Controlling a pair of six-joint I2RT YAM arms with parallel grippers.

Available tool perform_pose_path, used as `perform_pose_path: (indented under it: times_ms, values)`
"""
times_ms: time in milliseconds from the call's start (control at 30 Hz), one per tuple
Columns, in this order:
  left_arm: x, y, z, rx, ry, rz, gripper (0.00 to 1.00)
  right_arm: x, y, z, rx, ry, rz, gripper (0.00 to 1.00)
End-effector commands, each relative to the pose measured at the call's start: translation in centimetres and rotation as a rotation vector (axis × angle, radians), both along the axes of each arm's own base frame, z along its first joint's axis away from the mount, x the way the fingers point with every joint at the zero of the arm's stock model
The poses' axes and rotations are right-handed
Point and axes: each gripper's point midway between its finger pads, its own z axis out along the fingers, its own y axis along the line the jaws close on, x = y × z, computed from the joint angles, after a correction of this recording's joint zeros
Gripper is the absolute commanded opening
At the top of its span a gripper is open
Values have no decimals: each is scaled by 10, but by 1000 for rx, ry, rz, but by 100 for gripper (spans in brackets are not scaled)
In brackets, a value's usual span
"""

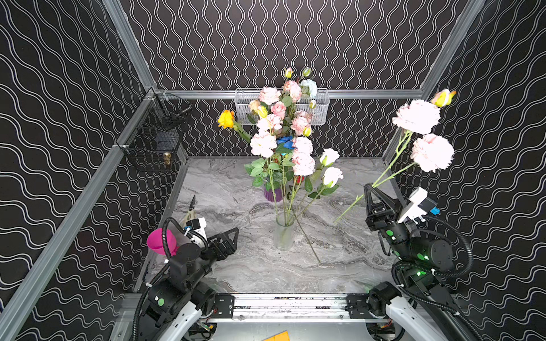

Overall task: Arrange the flowers into the vase
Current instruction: 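Lift the pink rose high off the table with the right gripper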

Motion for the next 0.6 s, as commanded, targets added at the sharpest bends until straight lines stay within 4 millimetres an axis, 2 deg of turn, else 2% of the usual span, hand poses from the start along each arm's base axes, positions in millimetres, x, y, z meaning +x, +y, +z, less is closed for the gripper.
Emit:
perform_pose_path:
  times_ms: [0,133,367,567]
  values:
    - [-4,7,-4,26,29,21,98,-15,10,21,8,-88,54,0]
    - [-7,13,-8,55,42,37,99,-17,35,29,-32,-83,126,0]
    - [-5,22,-13,83,46,83,99,-15,72,30,-80,-28,241,0]
    - [3,19,-19,89,62,96,98,-19,98,26,-103,-23,321,0]
